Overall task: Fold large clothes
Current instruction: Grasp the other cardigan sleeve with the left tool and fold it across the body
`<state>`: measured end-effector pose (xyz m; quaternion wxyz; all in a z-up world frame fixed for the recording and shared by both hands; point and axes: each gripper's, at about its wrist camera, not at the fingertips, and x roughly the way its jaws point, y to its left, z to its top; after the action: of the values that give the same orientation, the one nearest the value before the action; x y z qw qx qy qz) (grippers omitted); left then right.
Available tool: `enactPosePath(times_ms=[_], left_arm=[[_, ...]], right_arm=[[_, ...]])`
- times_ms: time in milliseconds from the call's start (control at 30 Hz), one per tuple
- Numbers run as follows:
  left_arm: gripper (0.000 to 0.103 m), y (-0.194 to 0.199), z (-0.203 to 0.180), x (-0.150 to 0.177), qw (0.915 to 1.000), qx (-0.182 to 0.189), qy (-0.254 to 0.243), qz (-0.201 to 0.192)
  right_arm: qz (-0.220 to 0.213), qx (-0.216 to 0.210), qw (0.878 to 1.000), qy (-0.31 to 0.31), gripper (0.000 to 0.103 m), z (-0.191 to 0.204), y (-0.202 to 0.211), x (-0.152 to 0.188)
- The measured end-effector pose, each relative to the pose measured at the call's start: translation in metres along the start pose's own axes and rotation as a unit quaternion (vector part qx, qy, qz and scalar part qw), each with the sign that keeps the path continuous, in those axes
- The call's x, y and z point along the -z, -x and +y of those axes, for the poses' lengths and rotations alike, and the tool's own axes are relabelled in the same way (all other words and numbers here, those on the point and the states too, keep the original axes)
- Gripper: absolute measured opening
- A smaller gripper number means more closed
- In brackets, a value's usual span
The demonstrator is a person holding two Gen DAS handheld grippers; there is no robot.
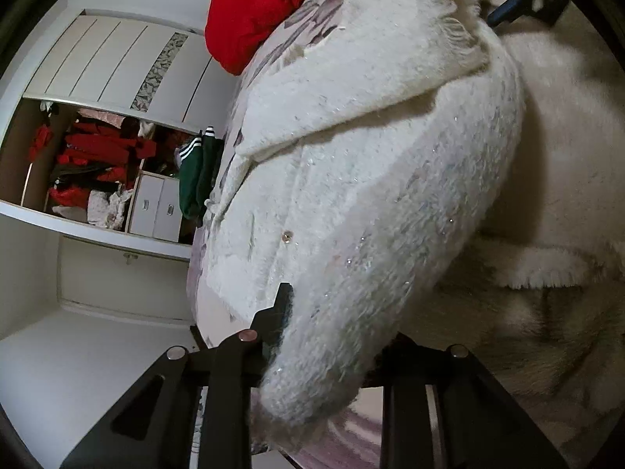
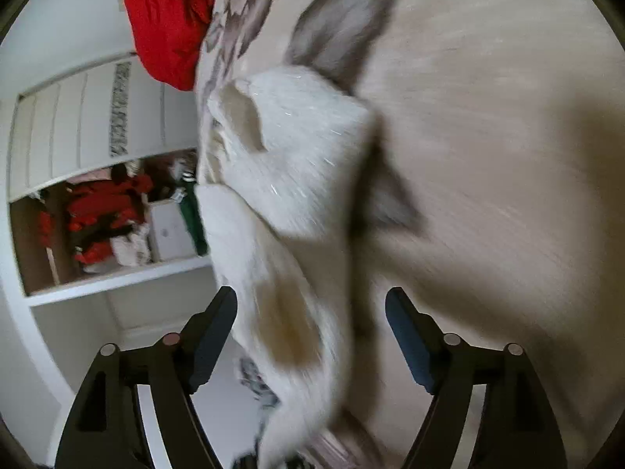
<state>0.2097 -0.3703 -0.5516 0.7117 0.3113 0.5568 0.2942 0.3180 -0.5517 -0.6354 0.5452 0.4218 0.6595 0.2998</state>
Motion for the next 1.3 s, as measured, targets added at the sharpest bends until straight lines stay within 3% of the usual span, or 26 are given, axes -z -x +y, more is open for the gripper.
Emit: enactPosePath(times_ms=[133,200,267,300,433,533,733,767,833,867,900,933,1000,1033,1067,1100,1167,1200,1267,1300], left_arm=[[0.022,-0.001,0.014,0.0,0.9997,0.022,0.008,-0.004],[0.022,-0.003,0.026,0.001,0.9989,0.044,0.015,-0.005],[0.022,-0.007,0.044,0.003,0.9967,0.076,0.029,-0.002],[0.022,-0.008,0.053,0.005,0.995,0.092,0.038,0.0],[0.021,-0.027,0.116,0.012,0.9825,0.168,0.079,-0.002],[0.021,-0.055,0.166,0.013,0.9709,0.21,0.113,0.014],[0.021,-0.171,0.266,0.014,0.9305,0.278,0.22,0.092],[0.021,-0.203,0.279,0.017,0.9188,0.292,0.242,0.11],[0.021,-0.243,0.285,0.025,0.9042,0.314,0.258,0.133],[0.021,-0.277,0.287,0.028,0.8926,0.332,0.268,0.145],[0.023,-0.294,0.285,0.033,0.888,0.34,0.271,0.15],[0.024,-0.324,0.283,0.037,0.8769,0.355,0.28,0.164],[0.031,-0.358,0.288,0.047,0.8408,0.407,0.306,0.183],[0.033,-0.367,0.292,0.052,0.8276,0.425,0.316,0.187],[0.034,-0.377,0.3,0.061,0.7993,0.461,0.338,0.186],[0.035,-0.381,0.305,0.068,0.7807,0.483,0.35,0.185],[0.043,-0.386,0.315,0.08,0.7576,0.508,0.364,0.188],[0.062,-0.386,0.321,0.084,0.757,0.507,0.367,0.187],[0.084,-0.386,0.336,0.091,0.7795,0.482,0.353,0.186],[0.084,-0.385,0.344,0.094,0.7886,0.472,0.351,0.179]], right_arm=[[0.038,0.023,0.999,-0.019,0.081,0.012,-0.049,-0.017],[0.044,0.047,0.997,-0.037,0.059,0.022,-0.061,-0.019],[0.03,0.106,0.994,-0.007,0.034,0.055,-0.062,-0.016],[0.029,0.122,0.992,0.009,0.029,0.072,-0.063,-0.013],[0.02,0.18,0.982,0.054,0.024,0.157,-0.068,0.0],[0.02,0.22,0.973,0.065,0.024,0.22,-0.095,0.006],[0.044,0.3,0.947,0.105,0.023,0.339,-0.224,-0.006],[0.05,0.312,0.943,0.105,0.023,0.352,-0.256,-0.011],[0.072,0.344,0.93,0.104,0.023,0.361,-0.314,-0.016],[0.071,0.359,0.925,0.098,0.023,0.362,-0.335,-0.02],[0.071,0.379,0.918,0.093,0.023,0.362,-0.361,-0.024],[0.077,0.405,0.906,0.099,0.023,0.358,-0.391,-0.026],[0.073,0.438,0.891,0.089,0.024,0.353,-0.429,-0.033],[0.08,0.444,0.888,0.085,0.031,0.352,-0.441,-0.036],[0.087,0.447,0.887,0.081,0.04,0.352,-0.449,-0.038],[0.091,0.449,0.885,0.077,0.043,0.354,-0.452,-0.038],[0.099,0.428,0.895,0.084,0.067,0.364,-0.454,-0.036],[0.104,0.403,0.905,0.091,0.07,0.365,-0.447,-0.034],[0.105,0.354,0.923,0.104,0.07,0.369,-0.426,-0.025],[0.102,0.328,0.934,0.101,0.07,0.369,-0.41,-0.018]])
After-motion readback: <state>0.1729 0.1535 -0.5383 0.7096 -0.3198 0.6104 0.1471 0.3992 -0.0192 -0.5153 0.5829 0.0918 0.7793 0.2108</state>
